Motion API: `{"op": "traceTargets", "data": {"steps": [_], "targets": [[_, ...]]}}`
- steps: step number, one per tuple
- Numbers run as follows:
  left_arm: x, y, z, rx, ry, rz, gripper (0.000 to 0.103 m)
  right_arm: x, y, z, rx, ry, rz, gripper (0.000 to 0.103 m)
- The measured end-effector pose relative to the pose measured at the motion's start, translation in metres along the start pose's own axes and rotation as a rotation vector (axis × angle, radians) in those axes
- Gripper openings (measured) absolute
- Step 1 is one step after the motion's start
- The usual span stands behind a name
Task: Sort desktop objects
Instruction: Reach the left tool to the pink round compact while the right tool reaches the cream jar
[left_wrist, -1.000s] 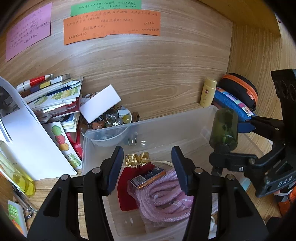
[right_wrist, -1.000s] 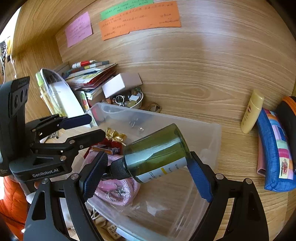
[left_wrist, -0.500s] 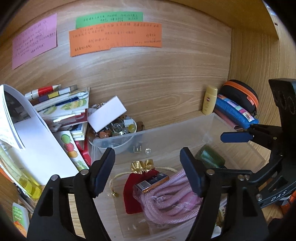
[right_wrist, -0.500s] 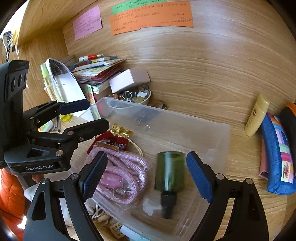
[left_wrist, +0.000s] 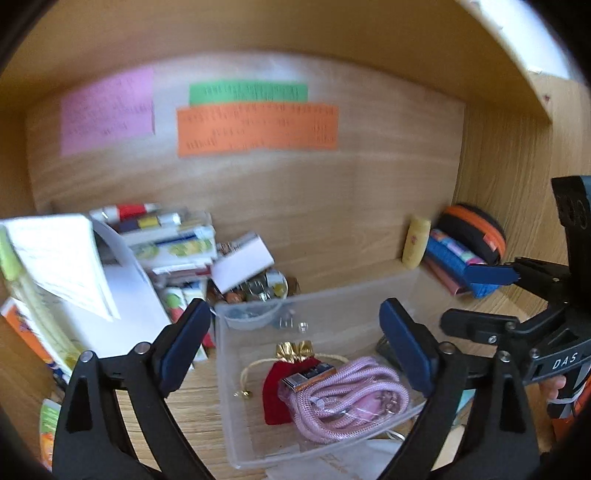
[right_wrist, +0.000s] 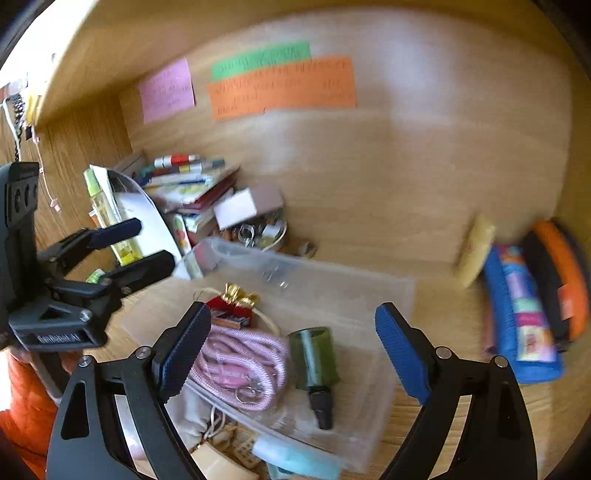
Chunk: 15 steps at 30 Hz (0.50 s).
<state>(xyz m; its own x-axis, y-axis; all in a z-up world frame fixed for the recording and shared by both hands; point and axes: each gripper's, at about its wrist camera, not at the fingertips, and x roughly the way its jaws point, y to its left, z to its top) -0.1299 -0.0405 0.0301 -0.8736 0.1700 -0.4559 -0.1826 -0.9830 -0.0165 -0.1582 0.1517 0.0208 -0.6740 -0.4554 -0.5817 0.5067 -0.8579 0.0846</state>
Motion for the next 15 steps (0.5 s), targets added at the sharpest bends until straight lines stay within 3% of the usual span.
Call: {"op": "traceTargets", "data": {"steps": [2,6,8,15], "targets": [[-0.017,0.0,0.003,0.001,-0.041,0.012,0.099,-0.017,0.003,0.0,-0.013,-0.035,-0.023,0.09],[-0.047,0.0,0.006,-0.002,-0.1,0.035,0.101,-0.051,0.007,-0.004,-0.015,-0.112,-0.067,0.102],[-0.061,0.001,0.004,-0.004,-0.122,0.035,0.102,-0.066,0.009,-0.008,-0.018,-0.14,-0.072,0.102],[-0.087,0.002,-0.017,-0.01,-0.135,0.039,0.102,-0.087,0.018,-0.032,-0.024,-0.136,-0.087,0.103]]}}
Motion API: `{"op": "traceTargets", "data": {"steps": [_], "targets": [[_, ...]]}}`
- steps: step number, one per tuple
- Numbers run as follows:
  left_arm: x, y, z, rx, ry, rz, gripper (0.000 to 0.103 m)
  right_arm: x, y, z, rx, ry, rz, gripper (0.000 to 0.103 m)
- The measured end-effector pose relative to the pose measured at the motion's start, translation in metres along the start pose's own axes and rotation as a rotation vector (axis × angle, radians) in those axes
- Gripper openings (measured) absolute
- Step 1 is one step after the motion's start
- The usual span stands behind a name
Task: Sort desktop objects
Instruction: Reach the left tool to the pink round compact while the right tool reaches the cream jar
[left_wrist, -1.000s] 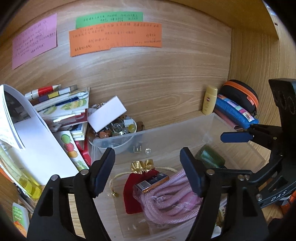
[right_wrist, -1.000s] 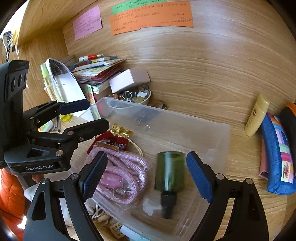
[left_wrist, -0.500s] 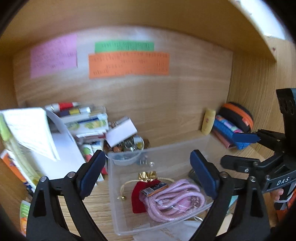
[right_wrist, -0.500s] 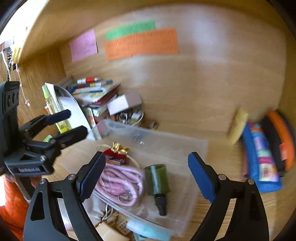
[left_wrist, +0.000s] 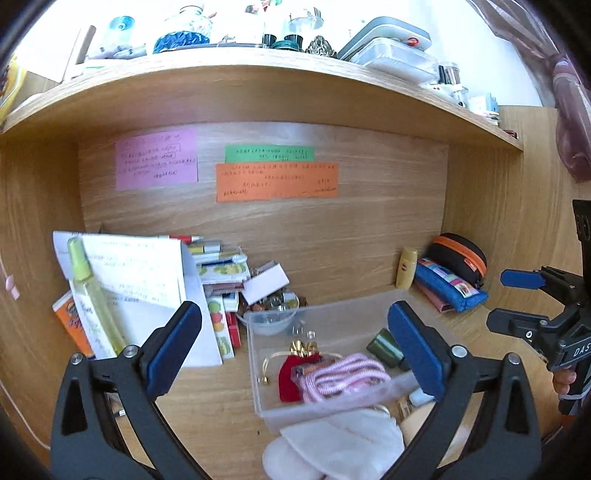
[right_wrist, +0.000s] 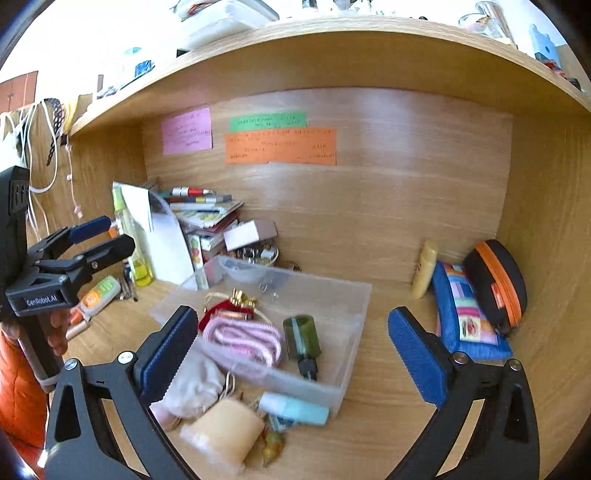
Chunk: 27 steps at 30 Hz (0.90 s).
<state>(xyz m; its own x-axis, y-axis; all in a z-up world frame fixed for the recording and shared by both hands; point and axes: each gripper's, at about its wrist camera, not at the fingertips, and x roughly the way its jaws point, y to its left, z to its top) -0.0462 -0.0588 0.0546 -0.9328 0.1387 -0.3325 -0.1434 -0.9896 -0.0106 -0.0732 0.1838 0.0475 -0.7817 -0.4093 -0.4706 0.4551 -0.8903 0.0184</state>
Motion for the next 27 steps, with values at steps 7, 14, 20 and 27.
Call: {"op": "traceTargets", "data": {"steps": [7,14,20,27], "targets": [[-0.009,-0.001,-0.036,-0.006,0.058,0.02,0.102,0.001,0.023,-0.036,-0.014,0.068,0.006,0.103],[-0.013,-0.005,-0.077,0.0,0.152,0.02,0.102,0.014,0.05,-0.075,-0.016,0.157,0.078,0.103],[-0.018,-0.008,-0.109,-0.002,0.265,-0.029,0.102,0.037,0.056,-0.097,0.005,0.262,0.091,0.102],[-0.005,-0.02,-0.128,0.046,0.357,-0.077,0.102,0.053,0.056,-0.11,-0.013,0.339,0.073,0.102]]}}
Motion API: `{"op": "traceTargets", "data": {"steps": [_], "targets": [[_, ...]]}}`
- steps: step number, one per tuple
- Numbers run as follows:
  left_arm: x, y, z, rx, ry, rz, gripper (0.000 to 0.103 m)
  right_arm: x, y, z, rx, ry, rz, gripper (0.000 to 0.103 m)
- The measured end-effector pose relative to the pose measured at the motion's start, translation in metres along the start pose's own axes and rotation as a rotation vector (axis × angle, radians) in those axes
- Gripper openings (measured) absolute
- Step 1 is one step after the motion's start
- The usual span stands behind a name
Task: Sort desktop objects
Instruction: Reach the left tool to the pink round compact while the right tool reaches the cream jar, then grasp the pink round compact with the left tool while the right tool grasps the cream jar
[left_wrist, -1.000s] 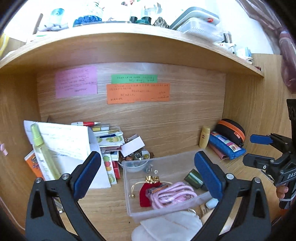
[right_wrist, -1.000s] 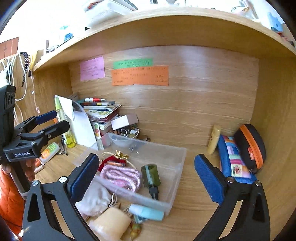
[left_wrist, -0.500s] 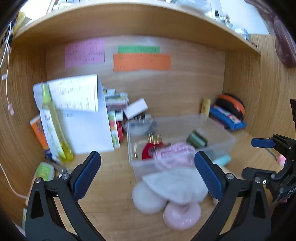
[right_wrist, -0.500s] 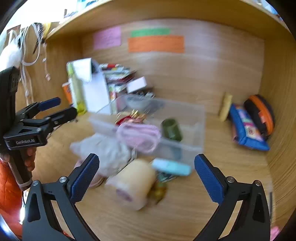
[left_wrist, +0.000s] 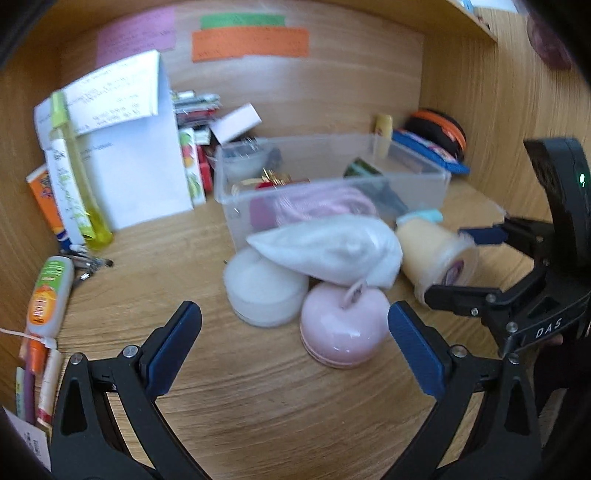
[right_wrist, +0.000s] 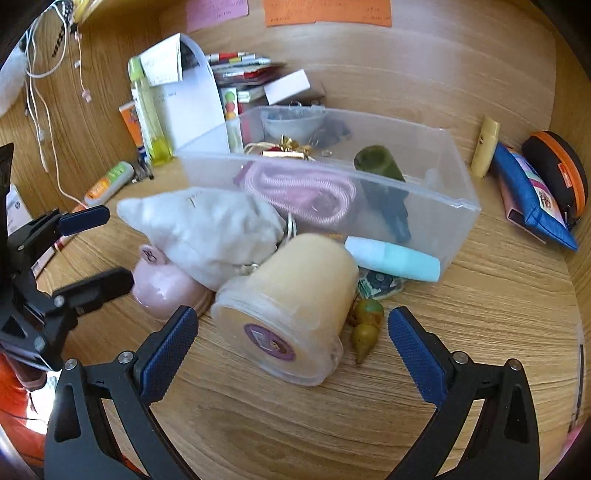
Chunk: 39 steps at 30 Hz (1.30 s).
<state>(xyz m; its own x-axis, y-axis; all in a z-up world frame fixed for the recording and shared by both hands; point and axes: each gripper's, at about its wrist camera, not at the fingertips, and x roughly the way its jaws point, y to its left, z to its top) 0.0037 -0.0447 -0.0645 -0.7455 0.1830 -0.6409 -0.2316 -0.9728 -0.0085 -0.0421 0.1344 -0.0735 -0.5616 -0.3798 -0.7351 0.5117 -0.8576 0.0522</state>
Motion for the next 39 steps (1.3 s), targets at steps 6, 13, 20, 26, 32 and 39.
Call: {"op": "traceTargets", "data": {"steps": [6,13,20,26,32,39], "targets": [[0.019,-0.007,-0.001,0.009,0.069,-0.032,0.102,0.009,0.006,0.0,-0.032,0.043,-0.011,0.102],[0.029,-0.012,-0.002,0.022,0.098,-0.033,0.102,0.017,0.005,0.006,-0.048,0.045,-0.034,0.1],[0.034,-0.026,-0.004,0.07,0.104,-0.021,0.102,0.023,0.002,0.007,-0.056,0.042,-0.026,0.091],[0.044,-0.028,0.001,0.059,0.139,-0.028,0.1,0.008,-0.001,0.0,-0.075,0.01,-0.003,0.078],[0.05,-0.029,-0.001,0.039,0.176,-0.027,0.076,-0.005,-0.013,-0.009,-0.037,-0.003,0.049,0.067],[0.052,-0.035,0.0,-0.001,0.162,-0.001,0.063,-0.015,-0.028,-0.022,0.014,-0.017,0.087,0.067]]}}
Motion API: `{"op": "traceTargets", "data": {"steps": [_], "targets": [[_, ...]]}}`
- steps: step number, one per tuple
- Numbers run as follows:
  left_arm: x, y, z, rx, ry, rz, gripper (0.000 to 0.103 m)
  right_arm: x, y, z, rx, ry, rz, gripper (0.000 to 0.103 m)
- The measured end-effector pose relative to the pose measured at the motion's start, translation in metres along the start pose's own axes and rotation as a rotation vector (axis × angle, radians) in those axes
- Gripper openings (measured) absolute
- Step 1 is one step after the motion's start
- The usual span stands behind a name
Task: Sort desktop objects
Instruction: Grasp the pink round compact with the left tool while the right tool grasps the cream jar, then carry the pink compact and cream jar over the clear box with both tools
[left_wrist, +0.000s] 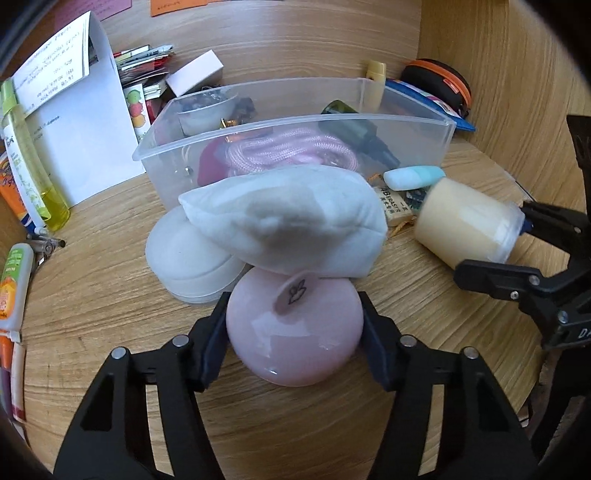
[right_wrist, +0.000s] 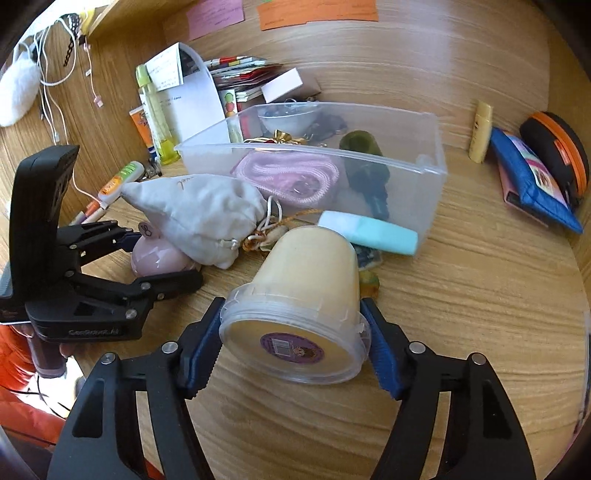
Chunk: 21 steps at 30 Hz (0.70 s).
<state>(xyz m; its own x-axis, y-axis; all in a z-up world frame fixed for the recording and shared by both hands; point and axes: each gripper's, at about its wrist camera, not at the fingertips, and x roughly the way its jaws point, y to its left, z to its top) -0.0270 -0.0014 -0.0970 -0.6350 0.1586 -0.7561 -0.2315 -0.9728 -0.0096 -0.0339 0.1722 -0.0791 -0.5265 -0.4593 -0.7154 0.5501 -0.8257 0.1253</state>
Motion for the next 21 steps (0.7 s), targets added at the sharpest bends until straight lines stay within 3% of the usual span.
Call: {"op": "traceTargets", "data": {"steps": [6,12,21], "targets": [[0.001,-0.007,0.002,-0.02,-0.005,0.027,0.062,0.01,0.003,0.002,0.018,0.031,-0.017,0.071],[-0.013,-0.001,-0.005,-0.05,-0.037,0.022,0.062,0.006,0.017,0.0,-0.043,-0.008,-0.05,0.068],[-0.047,0.018,-0.019,-0.108,-0.109,0.055,0.062,-0.003,0.002,-0.005,0.072,-0.018,0.011,0.067]]}}
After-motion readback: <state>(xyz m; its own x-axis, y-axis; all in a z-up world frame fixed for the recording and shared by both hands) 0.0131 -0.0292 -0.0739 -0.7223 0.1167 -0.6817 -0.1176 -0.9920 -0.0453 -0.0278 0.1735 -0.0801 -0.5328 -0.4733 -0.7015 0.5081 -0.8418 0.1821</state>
